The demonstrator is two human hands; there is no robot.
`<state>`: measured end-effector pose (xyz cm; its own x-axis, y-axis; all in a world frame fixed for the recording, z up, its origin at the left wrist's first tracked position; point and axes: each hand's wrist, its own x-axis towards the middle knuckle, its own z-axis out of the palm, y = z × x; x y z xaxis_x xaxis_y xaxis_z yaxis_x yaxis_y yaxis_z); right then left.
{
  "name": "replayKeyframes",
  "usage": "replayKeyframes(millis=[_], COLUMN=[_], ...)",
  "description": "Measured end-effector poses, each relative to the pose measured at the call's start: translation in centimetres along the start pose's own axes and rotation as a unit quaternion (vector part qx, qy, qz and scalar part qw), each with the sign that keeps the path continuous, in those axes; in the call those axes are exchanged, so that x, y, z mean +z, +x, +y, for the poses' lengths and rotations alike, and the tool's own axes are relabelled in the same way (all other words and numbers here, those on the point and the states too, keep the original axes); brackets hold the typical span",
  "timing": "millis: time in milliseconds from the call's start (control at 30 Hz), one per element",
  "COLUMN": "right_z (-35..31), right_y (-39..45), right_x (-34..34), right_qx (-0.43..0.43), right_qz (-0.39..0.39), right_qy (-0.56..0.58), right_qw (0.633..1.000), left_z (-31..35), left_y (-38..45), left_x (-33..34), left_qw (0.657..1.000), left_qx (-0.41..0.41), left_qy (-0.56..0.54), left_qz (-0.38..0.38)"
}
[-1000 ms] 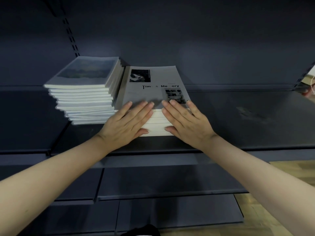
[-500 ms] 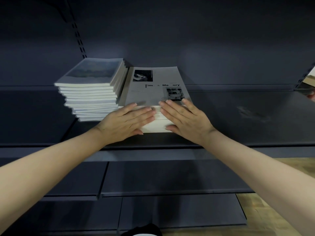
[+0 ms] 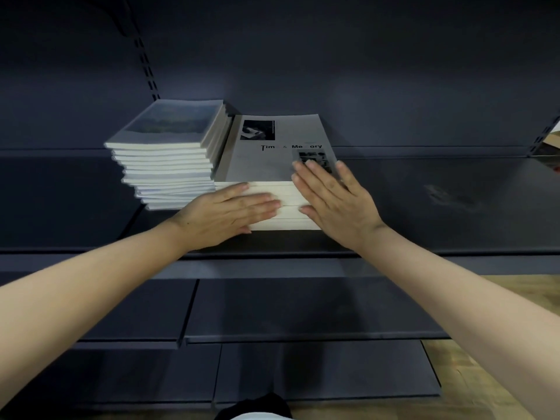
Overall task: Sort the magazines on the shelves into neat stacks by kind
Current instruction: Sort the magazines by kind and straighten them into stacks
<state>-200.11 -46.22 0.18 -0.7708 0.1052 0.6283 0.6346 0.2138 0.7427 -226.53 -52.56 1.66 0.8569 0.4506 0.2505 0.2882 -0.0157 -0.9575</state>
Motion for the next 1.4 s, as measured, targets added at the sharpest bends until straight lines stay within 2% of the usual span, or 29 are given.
replayKeyframes(millis=[300,400,567,700,800,933,1100,1300,1400], right_z=[-0.7,-0.4,0.0,-0.1,-0.2,-1.0,-0.3,-0.4,-0.7], right_y=[0.2,0.4,0.2,0.4,0.4,0.5,0.2,0.4,0.2], right_x=[-1.1,-1.5,-1.9,-1.8,-1.9,-2.8,-2.7,-3.5,-4.2], right_qx=[0.083,0.107,0.095,0.115,0.126,0.171,0.171,0.228,0.309], right_qz=[0.006,-0.018,-0.064,-0.100,-0.127,-0.162,-0.143,-0.157,-0.146], right_qy=[0.074,0.057,0.098,0.075,0.065,0.056,0.127,0.176,0.217], right_qw=[0.994,0.992,0.989,0.986,0.982,0.970,0.967,0.945,0.914], left_z=[0.0,-0.2,-0.9,-0.9,-0.3,0.1,0.1,0.2,0.3], left_y=[0.2,0.0,-0.2,-0.2,-0.7,-1.6,-1.6,-0.8,-0.7], left_x=[-1.2,-1.8,-2.1,-1.7,-1.2,-0.9,-0.5,-2.6,-3.9], left_qw=[0.999,0.999,0.999,0.998,0.998,0.997,0.992,0.990,0.983], left_qx=[0.028,0.023,-0.001,-0.021,-0.005,0.061,0.111,0.093,-0.040], left_qy=[0.006,0.012,0.021,0.008,-0.004,0.009,0.005,-0.039,-0.179], left_qz=[-0.029,-0.039,-0.042,-0.059,-0.064,-0.040,-0.052,-0.102,-0.008])
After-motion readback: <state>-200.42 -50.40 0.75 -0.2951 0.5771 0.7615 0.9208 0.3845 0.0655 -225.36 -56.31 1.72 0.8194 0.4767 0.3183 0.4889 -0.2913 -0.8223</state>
